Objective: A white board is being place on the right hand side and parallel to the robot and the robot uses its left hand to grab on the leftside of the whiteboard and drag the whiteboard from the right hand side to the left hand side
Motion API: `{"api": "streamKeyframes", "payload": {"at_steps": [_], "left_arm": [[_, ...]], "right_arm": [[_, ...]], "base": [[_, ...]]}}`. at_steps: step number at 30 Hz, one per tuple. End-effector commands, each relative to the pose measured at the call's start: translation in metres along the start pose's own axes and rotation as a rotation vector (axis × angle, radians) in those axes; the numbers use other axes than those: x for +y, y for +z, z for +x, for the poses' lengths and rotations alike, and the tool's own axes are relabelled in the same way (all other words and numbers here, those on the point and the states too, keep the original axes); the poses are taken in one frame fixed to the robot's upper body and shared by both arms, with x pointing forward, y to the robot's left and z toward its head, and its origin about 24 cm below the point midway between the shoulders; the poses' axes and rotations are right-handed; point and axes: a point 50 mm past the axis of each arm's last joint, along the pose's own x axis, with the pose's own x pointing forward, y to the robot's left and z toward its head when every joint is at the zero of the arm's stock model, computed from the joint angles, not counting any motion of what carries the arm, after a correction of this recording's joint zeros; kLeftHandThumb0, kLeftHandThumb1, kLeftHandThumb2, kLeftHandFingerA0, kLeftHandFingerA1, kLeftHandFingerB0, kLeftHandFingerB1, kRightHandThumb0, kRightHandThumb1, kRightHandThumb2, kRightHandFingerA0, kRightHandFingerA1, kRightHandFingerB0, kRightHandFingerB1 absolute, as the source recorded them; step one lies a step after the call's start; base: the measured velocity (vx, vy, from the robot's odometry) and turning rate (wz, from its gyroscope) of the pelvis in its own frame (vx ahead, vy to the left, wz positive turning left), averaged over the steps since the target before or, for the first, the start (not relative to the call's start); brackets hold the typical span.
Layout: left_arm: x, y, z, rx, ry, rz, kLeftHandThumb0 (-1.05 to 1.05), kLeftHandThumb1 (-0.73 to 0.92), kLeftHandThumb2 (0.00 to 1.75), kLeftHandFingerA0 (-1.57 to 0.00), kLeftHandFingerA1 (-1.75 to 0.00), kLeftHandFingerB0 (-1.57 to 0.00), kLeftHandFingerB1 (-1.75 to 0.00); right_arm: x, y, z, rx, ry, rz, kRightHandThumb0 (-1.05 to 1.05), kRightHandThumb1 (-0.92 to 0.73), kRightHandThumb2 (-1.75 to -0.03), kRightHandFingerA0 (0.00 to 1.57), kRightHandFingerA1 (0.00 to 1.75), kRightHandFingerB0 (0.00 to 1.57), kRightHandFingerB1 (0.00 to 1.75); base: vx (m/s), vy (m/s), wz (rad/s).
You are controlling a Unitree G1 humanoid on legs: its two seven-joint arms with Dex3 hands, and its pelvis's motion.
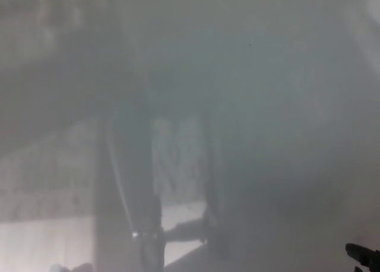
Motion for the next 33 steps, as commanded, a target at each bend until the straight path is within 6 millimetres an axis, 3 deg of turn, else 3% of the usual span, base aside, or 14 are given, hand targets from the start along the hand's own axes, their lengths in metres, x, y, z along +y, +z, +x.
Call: {"api": "streamKeyframes", "payload": {"at_steps": [1, 4, 9, 10, 11, 13, 14, 15, 17, 18, 23, 24, 27, 33], "left_arm": [[-0.001, -0.072, -0.016, 0.028, 0.191, -0.141, -0.56, 0.44, 0.73, 0.0, -0.07, 0.0, -0.06], [-0.009, -0.101, -0.019, 0.104, 0.247, -0.135, -0.31, 0.59, 0.65, 0.0, -0.11, 0.0, -0.01], [-0.02, -0.125, -0.017, 0.165, 0.271, -0.135, -0.34, 0.58, 0.72, -0.03, -0.21, 0.0, -0.04], [-0.023, -0.129, -0.014, 0.195, 0.283, -0.129, -0.3, 0.68, 0.6, 0.0, -0.23, 0.0, -0.09], [-0.025, -0.132, -0.012, 0.21, 0.29, -0.136, -0.3, 0.61, 0.73, -0.03, -0.25, 0.0, -0.05], [-0.029, -0.135, -0.009, 0.222, 0.285, -0.148, -0.26, 0.71, 0.61, 0.0, -0.19, 0.0, -0.06], [-0.03, -0.135, -0.007, 0.229, 0.285, -0.145, -0.26, 0.63, 0.74, -0.04, -0.24, 0.0, -0.04], [-0.031, -0.136, -0.005, 0.26, 0.286, -0.121, -0.28, 0.6, 0.77, -0.36, -0.48, 0.0, -0.07], [-0.032, -0.137, -0.003, 0.32, 0.276, -0.068, -0.29, 0.6, 0.77, -0.33, -0.46, 0.0, -0.08], [-0.033, -0.137, -0.003, 0.333, 0.261, -0.052, -0.24, 0.76, 0.62, -0.25, -0.31, 0.0, -0.09], [-0.034, -0.138, -0.001, 0.362, 0.26, -0.002, -0.26, 0.7, 0.76, -0.27, -0.4, 0.0, -0.06], [-0.034, -0.139, -0.002, 0.368, 0.262, 0.001, -0.25, 0.76, 0.63, -0.29, -0.32, 0.0, -0.11], [-0.034, -0.14, -0.002, 0.37, 0.259, -0.016, -0.25, 0.75, 0.62, -0.38, -0.34, 0.0, -0.1], [-0.034, -0.14, -0.002, 0.374, 0.26, 0.012, -0.27, 0.76, 0.62, -0.25, -0.31, 0.0, -0.11]], "right_arm": [[-0.006, -0.015, -0.014, 0.025, -0.006, 0.009, -0.3, -0.9, -0.66, 0.78, 0.57, 0.46, 0.35], [-0.008, -0.02, -0.017, 0.045, -0.012, -0.013, -0.3, -0.87, -0.67, 0.8, 0.56, 0.45, 0.34], [-0.01, -0.02, -0.018, 0.05, -0.017, -0.043, -0.31, -0.87, -0.67, 0.79, 0.55, 0.44, 0.34], [-0.01, -0.02, -0.017, 0.053, -0.016, -0.034, -0.31, -0.87, -0.67, 0.78, 0.55, 0.44, 0.34], [-0.01, -0.02, -0.017, 0.053, -0.016, -0.031, -0.31, -0.87, -0.67, 0.79, 0.55, 0.43, 0.33], [-0.01, -0.019, -0.016, 0.054, -0.018, -0.033, -0.31, -0.87, -0.67, 0.78, 0.55, 0.43, 0.33], [-0.01, -0.019, -0.016, 0.055, -0.02, -0.032, -0.32, -0.87, -0.67, 0.79, 0.55, 0.44, 0.34], [-0.01, -0.02, -0.016, 0.058, -0.023, -0.035, -0.31, -0.87, -0.67, 0.8, 0.55, 0.44, 0.34], [-0.011, -0.021, -0.017, 0.058, -0.024, -0.043, -0.3, -0.87, -0.67, 0.79, 0.55, 0.44, 0.33], [-0.011, -0.02, -0.017, 0.058, -0.024, -0.052, -0.3, -0.87, -0.67, 0.79, 0.53, 0.43, 0.33], [-0.011, -0.02, -0.018, 0.055, -0.025, -0.071, -0.29, -0.87, -0.67, 0.79, 0.54, 0.43, 0.33], [-0.011, -0.021, -0.018, 0.057, -0.024, -0.07, -0.3, -0.87, -0.67, 0.8, 0.54, 0.43, 0.33], [-0.01, -0.022, -0.019, 0.062, -0.024, -0.068, -0.29, -0.87, -0.67, 0.81, 0.53, 0.43, 0.33], [-0.01, -0.021, -0.018, 0.053, -0.021, -0.068, -0.29, -0.88, -0.67, 0.78, 0.55, 0.42, 0.33]], "base": [[0.0, 0.0, 0.0], [0.0, 0.0, 0.0], [0.0, 0.0, 0.0], [0.0, 0.0, 0.0], [0.0, 0.0, 0.0], [0.0, 0.0, 0.0], [0.0, 0.0, 0.0], [0.0, 0.0, 0.0], [0.0, 0.0, 0.0], [0.0, 0.0, 0.0], [0.0, 0.0, 0.0], [0.0, 0.0, 0.0], [0.0, 0.0, 0.0], [0.0, 0.0, 0.0]]}}
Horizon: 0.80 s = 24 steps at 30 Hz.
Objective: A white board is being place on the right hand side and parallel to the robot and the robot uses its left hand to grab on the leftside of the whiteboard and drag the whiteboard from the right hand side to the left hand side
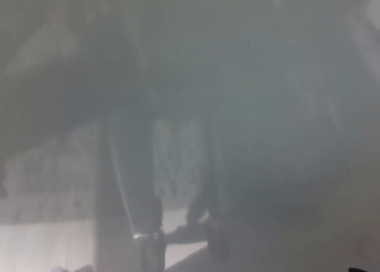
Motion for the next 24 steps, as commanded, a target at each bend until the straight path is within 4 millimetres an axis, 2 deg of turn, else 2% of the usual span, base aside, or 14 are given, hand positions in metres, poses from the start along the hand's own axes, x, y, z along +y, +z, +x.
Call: {"api": "streamKeyframes", "payload": {"at_steps": [1, 3, 5, 7, 8, 9, 10, 17, 18, 19, 21, 22, 23, 24], "left_arm": [[0.0076, 0.0048, -0.0035, -0.009, 0.037, 0.027, -0.29, 0.7, 0.75, -0.29, -0.4, 0.0, -0.06], [0.0074, 0.0051, -0.0035, -0.014, 0.033, 0.03, -0.28, 0.74, 0.62, -0.37, -0.34, 0.0, -0.11], [0.0074, 0.0051, -0.0032, -0.011, 0.037, 0.027, -0.29, 0.69, 0.75, -0.29, -0.4, 0.0, -0.06], [0.0077, 0.0051, -0.0031, -0.008, 0.038, 0.001, -0.29, 0.69, 0.74, -0.29, -0.4, 0.0, -0.06], [0.008, 0.0054, -0.0031, -0.007, 0.045, 0.02, -0.28, 0.73, 0.62, -0.25, -0.3, 0.0, -0.12], [0.0078, 0.0047, -0.0029, -0.001, 0.046, 0.015, -0.3, 0.68, 0.74, -0.28, -0.39, 0.0, -0.07], [0.0077, 0.0044, -0.0029, 0.001, 0.046, 0.013, -0.28, 0.74, 0.62, -0.28, -0.31, 0.0, -0.12], [0.0078, 0.0059, -0.0032, -0.008, 0.04, 0.037, -0.29, 0.73, 0.62, -0.26, -0.31, 0.0, -0.11], [0.0077, 0.0059, -0.0035, -0.011, 0.028, 0.027, -0.3, 0.68, 0.73, -0.32, -0.41, 0.0, -0.05], [0.0076, 0.006, -0.0035, -0.011, 0.027, 0.027, -0.29, 0.73, 0.61, -0.37, -0.34, 0.0, -0.1], [0.0081, 0.0054, -0.0039, -0.008, 0.029, 0.03, -0.29, 0.73, 0.62, -0.37, -0.34, 0.0, -0.11], [0.0083, 0.0045, -0.004, -0.004, 0.031, 0.025, -0.28, 0.73, 0.62, -0.25, -0.31, 0.0, -0.11], [0.0083, 0.0038, -0.0038, -0.001, 0.033, 0.016, -0.28, 0.73, 0.62, -0.25, -0.31, 0.0, -0.11], [0.008, 0.0037, -0.0039, -0.006, 0.032, 0.02, -0.3, 0.67, 0.75, -0.17, -0.36, 0.0, -0.07]], "right_arm": [[-0.0071, 0.0002, -0.0018, -0.01, -0.018, -0.026, -0.3, -0.87, -0.67, 0.79, 0.55, 0.43, 0.33], [-0.0073, 0.0001, -0.0017, -0.008, -0.019, -0.026, -0.3, -0.87, -0.67, 0.79, 0.54, 0.43, 0.33], [-0.0068, 0.0003, -0.0014, -0.008, -0.02, -0.017, -0.3, -0.87, -0.67, 0.8, 0.54, 0.43, 0.33], [-0.0065, 0.0004, -0.0014, -0.01, -0.021, -0.017, -0.31, -0.87, -0.67, 0.8, 0.54, 0.44, 0.34], [-0.0062, 0.0003, -0.0012, -0.007, -0.021, -0.019, -0.31, -0.87, -0.67, 0.79, 0.54, 0.43, 0.33], [-0.007, 0.0001, -0.0015, -0.007, -0.022, -0.02, -0.3, -0.87, -0.67, 0.79, 0.54, 0.43, 0.33], [-0.0074, 0.0001, -0.0017, -0.008, -0.023, -0.022, -0.3, -0.87, -0.67, 0.79, 0.54, 0.44, 0.33], [-0.0073, 0.0007, -0.0007, -0.007, -0.02, -0.003, -0.3, -0.87, -0.67, 0.79, 0.55, 0.43, 0.33], [-0.0071, 0.0007, -0.0006, -0.005, -0.021, -0.008, -0.31, -0.86, -0.67, 0.79, 0.54, 0.44, 0.34], [-0.0072, 0.0008, -0.0006, -0.005, -0.021, -0.014, -0.32, -0.86, -0.67, 0.8, 0.54, 0.43, 0.34], [-0.0071, 0.0004, -0.0012, -0.006, -0.02, -0.021, -0.3, -0.87, -0.67, 0.79, 0.54, 0.43, 0.33], [-0.0073, 0.0, -0.0015, -0.006, -0.019, -0.025, -0.3, -0.87, -0.67, 0.78, 0.53, 0.42, 0.33], [-0.0075, -0.0001, -0.0016, -0.004, -0.018, -0.033, -0.3, -0.87, -0.67, 0.78, 0.53, 0.42, 0.33], [-0.0076, -0.0002, -0.0015, -0.002, -0.021, -0.033, -0.31, -0.87, -0.67, 0.79, 0.53, 0.42, 0.33]], "base": [[0.0, 0.0, 0.0], [0.0, 0.0, 0.0], [0.0, 0.0, 0.0], [0.0, 0.0, 0.0], [0.0, 0.0, 0.0], [0.0, 0.0, 0.0], [0.0, 0.0, 0.0], [0.0, 0.0, 0.0], [0.0, 0.0, 0.0], [0.0, 0.0, 0.0], [0.0, 0.0, 0.0], [0.0, 0.0, 0.0], [0.0, 0.0, 0.0], [0.0, 0.0, 0.0]]}}
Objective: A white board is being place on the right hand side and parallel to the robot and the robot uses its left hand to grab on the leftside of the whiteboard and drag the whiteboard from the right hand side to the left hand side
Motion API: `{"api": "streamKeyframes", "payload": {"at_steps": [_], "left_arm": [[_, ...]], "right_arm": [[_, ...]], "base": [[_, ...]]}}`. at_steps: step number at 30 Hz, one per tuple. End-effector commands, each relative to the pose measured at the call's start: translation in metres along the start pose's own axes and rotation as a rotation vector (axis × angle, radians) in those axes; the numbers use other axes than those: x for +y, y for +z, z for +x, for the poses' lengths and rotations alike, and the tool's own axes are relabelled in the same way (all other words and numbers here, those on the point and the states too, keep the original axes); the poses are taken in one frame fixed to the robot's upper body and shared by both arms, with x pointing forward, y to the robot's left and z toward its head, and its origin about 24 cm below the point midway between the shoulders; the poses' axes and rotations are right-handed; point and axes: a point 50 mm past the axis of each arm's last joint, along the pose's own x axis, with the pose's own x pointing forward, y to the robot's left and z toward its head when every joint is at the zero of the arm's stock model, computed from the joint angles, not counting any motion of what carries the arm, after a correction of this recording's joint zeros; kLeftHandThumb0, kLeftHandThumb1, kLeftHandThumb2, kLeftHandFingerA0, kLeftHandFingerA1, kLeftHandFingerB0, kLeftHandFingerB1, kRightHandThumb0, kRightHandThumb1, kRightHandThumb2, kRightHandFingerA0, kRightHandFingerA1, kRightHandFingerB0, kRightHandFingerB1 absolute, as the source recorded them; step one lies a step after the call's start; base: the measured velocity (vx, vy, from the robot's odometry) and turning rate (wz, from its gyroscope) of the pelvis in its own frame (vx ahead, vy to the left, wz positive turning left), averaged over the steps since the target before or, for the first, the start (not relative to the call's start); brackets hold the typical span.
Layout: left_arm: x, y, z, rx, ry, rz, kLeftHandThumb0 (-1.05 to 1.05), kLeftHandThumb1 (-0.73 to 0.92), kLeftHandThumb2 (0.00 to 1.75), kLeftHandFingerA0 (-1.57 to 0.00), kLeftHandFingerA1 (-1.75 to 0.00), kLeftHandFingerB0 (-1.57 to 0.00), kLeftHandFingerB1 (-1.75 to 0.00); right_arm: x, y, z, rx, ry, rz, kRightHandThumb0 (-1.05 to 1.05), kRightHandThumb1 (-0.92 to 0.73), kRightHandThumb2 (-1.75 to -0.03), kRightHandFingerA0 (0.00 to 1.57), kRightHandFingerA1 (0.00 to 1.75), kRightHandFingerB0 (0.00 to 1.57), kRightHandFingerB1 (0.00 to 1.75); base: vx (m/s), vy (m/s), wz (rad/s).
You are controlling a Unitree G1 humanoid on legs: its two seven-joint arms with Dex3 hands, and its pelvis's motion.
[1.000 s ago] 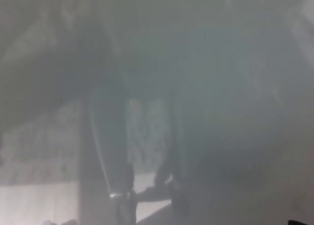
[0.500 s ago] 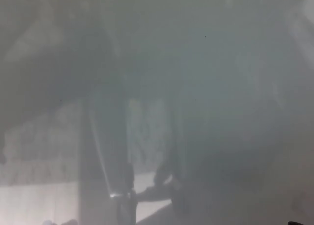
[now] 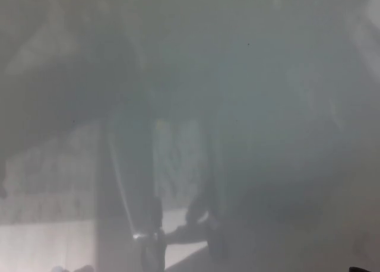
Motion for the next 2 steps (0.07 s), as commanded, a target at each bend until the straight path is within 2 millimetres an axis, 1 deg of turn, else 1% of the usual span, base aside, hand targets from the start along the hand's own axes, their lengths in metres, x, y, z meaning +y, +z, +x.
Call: {"api": "streamKeyframes", "payload": {"at_steps": [1, 2], "left_arm": [[0.0075, 0.0032, -0.0043, -0.011, 0.017, 0.013, -0.3, 0.67, 0.75, -0.15, -0.36, 0.0, -0.06], [0.0076, 0.003, -0.0044, -0.011, 0.017, 0.015, -0.3, 0.67, 0.75, -0.15, -0.36, 0.0, -0.06]], "right_arm": [[-0.0073, -0.001, -0.0018, 0.003, -0.017, -0.029, -0.3, -0.87, -0.67, 0.79, 0.53, 0.42, 0.33], [-0.0072, -0.0011, -0.0019, 0.003, -0.016, -0.029, -0.3, -0.87, -0.67, 0.79, 0.53, 0.42, 0.33]], "base": [[0.0, 0.0, 0.0], [0.0, 0.0, 0.0]]}}
